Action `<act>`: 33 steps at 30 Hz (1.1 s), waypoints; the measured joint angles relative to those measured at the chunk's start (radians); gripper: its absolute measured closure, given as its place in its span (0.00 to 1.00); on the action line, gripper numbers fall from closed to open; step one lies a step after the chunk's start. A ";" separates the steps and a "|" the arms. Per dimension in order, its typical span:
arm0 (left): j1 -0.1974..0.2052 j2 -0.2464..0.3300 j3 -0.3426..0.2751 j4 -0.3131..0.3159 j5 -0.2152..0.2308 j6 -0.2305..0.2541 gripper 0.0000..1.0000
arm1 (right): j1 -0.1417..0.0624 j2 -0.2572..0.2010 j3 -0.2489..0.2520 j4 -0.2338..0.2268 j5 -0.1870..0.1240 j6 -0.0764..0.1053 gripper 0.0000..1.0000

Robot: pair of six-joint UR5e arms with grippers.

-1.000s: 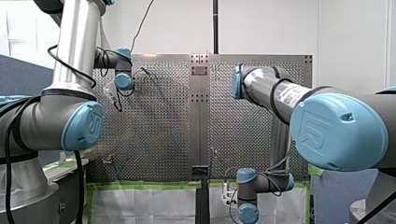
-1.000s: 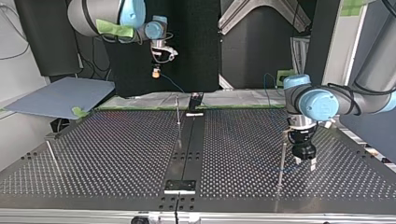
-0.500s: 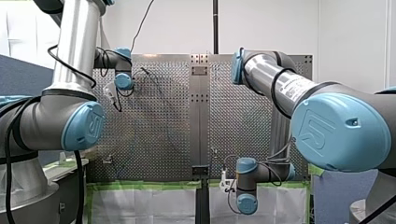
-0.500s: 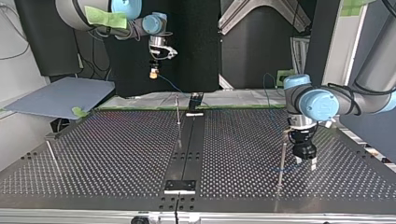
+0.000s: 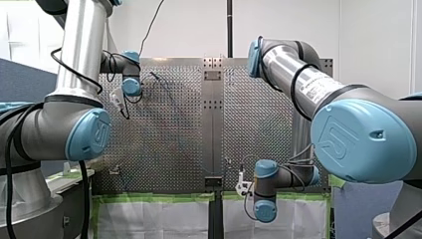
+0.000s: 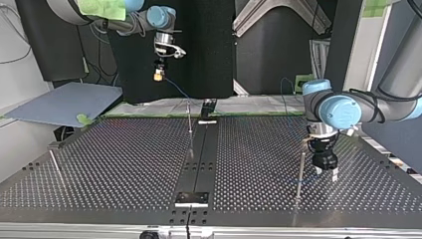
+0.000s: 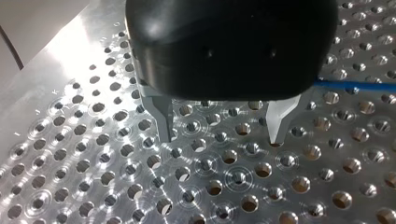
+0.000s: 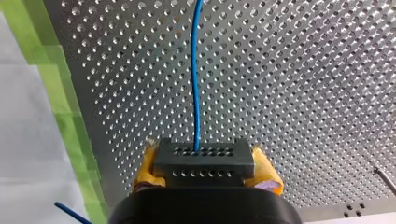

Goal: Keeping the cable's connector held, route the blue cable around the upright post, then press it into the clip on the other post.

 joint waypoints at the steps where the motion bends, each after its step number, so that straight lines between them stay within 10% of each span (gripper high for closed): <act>1: 0.000 0.000 0.000 0.000 0.000 0.000 0.02 | 0.000 0.000 0.008 -0.006 0.001 0.000 1.00; 17: -0.005 0.001 0.000 -0.023 -0.014 0.001 0.02 | 0.009 -0.002 0.117 -0.048 0.009 -0.009 1.00; 33: -0.010 0.001 0.000 -0.130 -0.035 -0.093 0.02 | -0.001 -0.008 0.083 0.000 -0.093 0.001 1.00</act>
